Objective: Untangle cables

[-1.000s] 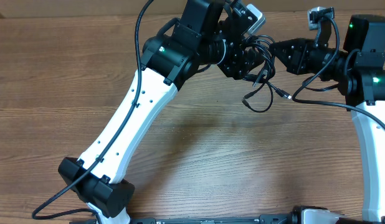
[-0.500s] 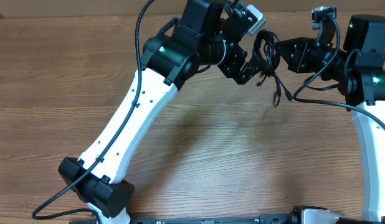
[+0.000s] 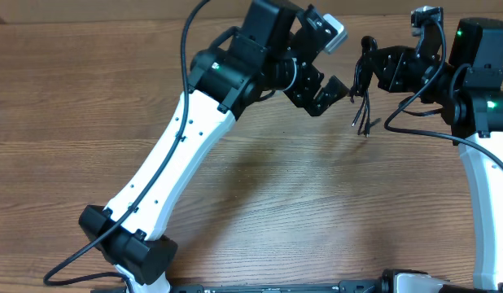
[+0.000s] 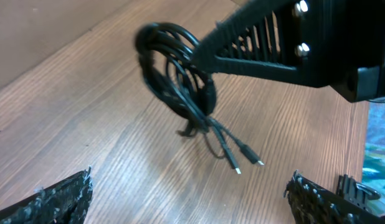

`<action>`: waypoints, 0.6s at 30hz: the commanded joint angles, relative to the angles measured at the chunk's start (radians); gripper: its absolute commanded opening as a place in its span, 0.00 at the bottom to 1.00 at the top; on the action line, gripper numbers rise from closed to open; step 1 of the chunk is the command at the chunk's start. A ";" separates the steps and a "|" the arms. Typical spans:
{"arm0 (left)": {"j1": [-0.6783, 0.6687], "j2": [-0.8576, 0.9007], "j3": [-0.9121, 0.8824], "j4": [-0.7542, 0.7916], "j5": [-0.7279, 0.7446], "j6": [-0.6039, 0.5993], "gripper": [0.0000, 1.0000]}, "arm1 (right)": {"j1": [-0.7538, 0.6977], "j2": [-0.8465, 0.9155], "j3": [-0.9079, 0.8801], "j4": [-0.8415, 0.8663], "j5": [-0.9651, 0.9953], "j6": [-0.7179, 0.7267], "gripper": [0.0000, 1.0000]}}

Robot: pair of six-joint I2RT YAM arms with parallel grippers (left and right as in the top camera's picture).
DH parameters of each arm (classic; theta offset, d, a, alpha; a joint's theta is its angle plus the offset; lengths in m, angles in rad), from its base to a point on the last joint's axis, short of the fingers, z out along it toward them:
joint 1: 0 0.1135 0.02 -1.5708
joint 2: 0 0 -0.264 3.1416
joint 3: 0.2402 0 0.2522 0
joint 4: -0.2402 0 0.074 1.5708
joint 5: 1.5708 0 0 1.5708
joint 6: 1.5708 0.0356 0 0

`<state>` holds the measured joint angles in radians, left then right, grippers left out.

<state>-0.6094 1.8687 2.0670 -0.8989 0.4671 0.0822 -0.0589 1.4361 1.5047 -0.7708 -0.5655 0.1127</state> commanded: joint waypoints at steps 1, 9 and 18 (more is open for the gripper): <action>-0.019 0.053 -0.013 -0.002 -0.006 -0.009 1.00 | 0.000 -0.016 0.027 0.021 -0.032 0.021 0.04; -0.018 0.124 -0.013 -0.002 -0.006 -0.019 1.00 | 0.000 -0.017 0.027 0.034 -0.040 0.020 0.04; -0.018 0.127 -0.013 -0.002 -0.051 -0.019 1.00 | 0.000 -0.017 0.027 0.030 -0.037 0.020 0.04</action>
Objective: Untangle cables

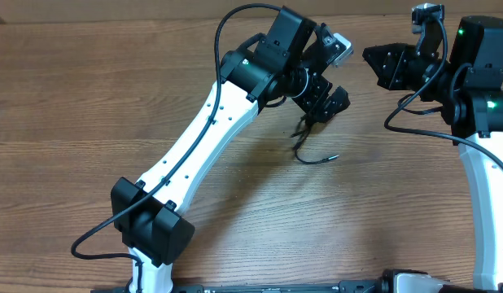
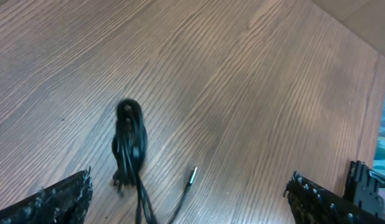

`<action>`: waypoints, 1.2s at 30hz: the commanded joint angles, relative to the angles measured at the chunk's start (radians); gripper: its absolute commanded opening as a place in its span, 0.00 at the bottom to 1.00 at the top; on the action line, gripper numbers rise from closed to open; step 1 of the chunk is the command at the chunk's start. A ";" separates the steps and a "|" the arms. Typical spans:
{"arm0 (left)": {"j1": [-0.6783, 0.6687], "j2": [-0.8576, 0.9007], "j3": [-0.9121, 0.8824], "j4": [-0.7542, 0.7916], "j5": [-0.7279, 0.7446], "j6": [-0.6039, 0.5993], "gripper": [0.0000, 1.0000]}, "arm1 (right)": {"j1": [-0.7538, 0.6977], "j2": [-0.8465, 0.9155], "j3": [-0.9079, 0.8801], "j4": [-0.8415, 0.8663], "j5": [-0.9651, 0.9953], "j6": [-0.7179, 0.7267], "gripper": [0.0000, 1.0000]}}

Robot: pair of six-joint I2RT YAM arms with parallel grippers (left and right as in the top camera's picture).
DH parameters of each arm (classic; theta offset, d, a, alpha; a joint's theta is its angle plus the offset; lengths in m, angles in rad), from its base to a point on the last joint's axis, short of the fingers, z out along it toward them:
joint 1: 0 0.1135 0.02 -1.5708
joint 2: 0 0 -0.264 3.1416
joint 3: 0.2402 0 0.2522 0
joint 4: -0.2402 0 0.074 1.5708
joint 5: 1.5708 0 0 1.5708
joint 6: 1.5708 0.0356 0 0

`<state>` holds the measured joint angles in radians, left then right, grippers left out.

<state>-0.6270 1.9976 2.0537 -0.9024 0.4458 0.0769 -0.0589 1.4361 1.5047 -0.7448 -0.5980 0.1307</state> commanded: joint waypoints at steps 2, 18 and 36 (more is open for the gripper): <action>0.000 -0.002 0.001 0.003 -0.030 -0.013 1.00 | 0.000 -0.017 0.027 0.002 -0.004 0.002 0.04; 0.007 -0.004 0.004 0.002 -0.064 -0.013 1.00 | 0.000 -0.017 0.027 -0.016 0.048 -0.002 0.73; 0.092 -0.053 0.005 0.000 -0.170 -0.014 1.00 | 0.000 -0.017 0.027 -0.033 0.191 -0.001 1.00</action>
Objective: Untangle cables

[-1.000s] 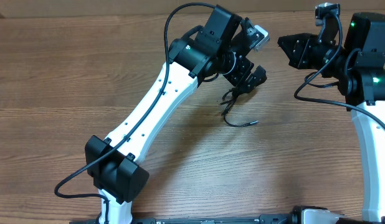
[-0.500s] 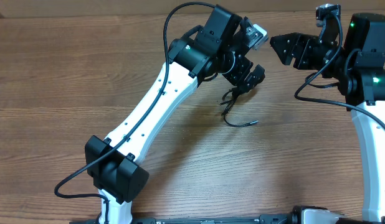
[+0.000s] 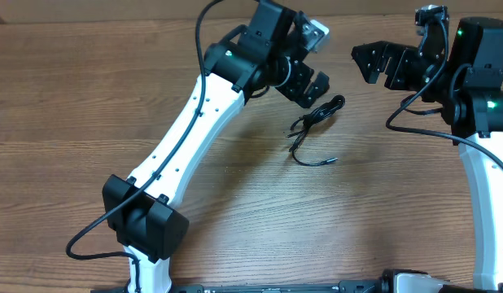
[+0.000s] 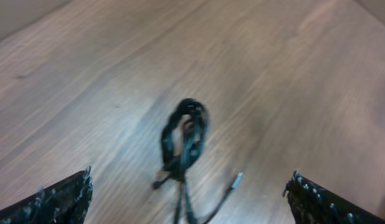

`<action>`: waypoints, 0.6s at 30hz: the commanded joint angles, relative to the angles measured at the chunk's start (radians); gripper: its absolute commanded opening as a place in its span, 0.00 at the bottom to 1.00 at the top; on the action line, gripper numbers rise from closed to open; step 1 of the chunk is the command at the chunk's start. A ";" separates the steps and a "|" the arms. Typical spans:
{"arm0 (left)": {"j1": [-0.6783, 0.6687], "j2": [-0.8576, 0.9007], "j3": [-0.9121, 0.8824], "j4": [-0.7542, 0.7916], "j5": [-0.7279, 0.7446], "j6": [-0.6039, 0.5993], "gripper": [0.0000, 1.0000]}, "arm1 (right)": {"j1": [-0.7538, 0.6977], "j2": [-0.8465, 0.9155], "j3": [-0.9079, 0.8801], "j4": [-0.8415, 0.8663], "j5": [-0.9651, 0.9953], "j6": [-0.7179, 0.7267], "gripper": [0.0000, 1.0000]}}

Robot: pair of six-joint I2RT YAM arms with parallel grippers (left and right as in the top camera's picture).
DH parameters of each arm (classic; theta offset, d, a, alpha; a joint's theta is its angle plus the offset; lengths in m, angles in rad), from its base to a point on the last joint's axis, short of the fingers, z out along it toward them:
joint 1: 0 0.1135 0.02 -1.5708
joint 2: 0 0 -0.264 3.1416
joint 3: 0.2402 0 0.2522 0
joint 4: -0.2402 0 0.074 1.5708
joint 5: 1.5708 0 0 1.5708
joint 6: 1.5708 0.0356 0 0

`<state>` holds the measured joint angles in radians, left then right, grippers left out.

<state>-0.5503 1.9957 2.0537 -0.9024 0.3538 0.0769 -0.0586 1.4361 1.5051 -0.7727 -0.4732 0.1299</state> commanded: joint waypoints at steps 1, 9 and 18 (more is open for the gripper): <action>0.018 -0.055 0.005 -0.004 -0.130 -0.014 1.00 | -0.001 -0.017 0.027 -0.016 0.094 0.000 1.00; 0.018 -0.057 0.005 -0.029 -0.307 -0.014 0.99 | -0.001 -0.017 0.027 -0.095 0.163 0.000 1.00; 0.021 -0.074 0.006 -0.003 -0.365 -0.013 1.00 | 0.000 -0.016 0.027 -0.229 0.162 0.027 1.00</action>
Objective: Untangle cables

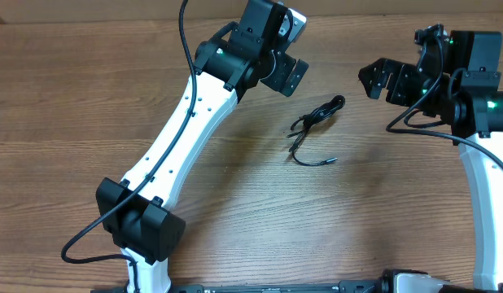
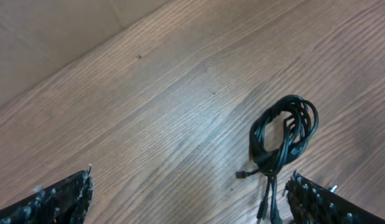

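A black coiled cable bundle lies on the wooden table, its loose ends and a plug trailing toward the near side. The left wrist view shows the coil lying flat, just inside the right fingertip. My left gripper hovers up-left of the bundle, open, nothing between its fingers. My right gripper stands to the right of the bundle, apart from it, and looks open and empty.
A pale wall or board borders the far edge of the table. The white left arm slants across the table's left half. The right arm's base stands at the right edge.
My left gripper has moved a little left and farther from the bundle, still open. The right gripper has drawn slightly to the right. The cable bundle lies where it lay.
The right gripper first held the coiled bundle in the air with my open left gripper next to it. Then the bundle hung below the left gripper, the right one empty. Later it lay on the table, both grippers apart from it, as now.
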`<action>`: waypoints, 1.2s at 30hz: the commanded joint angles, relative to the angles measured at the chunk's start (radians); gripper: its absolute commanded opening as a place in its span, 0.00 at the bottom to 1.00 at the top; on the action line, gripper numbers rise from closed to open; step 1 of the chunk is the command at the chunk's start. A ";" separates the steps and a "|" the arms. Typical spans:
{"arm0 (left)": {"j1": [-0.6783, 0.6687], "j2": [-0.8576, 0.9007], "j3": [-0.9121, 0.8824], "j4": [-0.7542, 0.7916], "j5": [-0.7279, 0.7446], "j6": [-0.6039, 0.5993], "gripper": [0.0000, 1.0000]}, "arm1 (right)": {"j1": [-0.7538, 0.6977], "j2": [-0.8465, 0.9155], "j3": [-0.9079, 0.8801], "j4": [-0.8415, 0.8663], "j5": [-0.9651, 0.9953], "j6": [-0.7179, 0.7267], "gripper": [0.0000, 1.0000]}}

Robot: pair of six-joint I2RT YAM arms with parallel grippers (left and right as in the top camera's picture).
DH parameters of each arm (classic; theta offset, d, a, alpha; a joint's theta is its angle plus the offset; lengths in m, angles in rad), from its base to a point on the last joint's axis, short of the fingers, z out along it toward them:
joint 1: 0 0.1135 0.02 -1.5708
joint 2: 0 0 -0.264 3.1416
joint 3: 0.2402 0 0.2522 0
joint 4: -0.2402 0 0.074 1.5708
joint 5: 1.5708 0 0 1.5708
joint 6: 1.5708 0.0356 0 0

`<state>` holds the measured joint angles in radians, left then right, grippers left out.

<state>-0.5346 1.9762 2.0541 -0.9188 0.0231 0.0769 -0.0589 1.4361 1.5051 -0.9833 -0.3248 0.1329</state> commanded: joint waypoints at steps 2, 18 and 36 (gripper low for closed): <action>0.005 -0.062 0.006 0.022 -0.034 -0.013 1.00 | 0.000 -0.016 0.027 -0.049 0.013 0.049 1.00; 0.004 -0.067 -0.026 0.006 0.048 -0.050 0.99 | 0.051 0.129 0.026 -0.128 0.011 0.208 1.00; -0.003 -0.067 -0.213 0.169 0.055 -0.111 0.99 | 0.051 0.182 -0.111 -0.005 0.004 0.369 1.00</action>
<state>-0.5350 1.9335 1.8469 -0.7589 0.0696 -0.0177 -0.0116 1.5932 1.4181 -1.0019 -0.3092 0.4709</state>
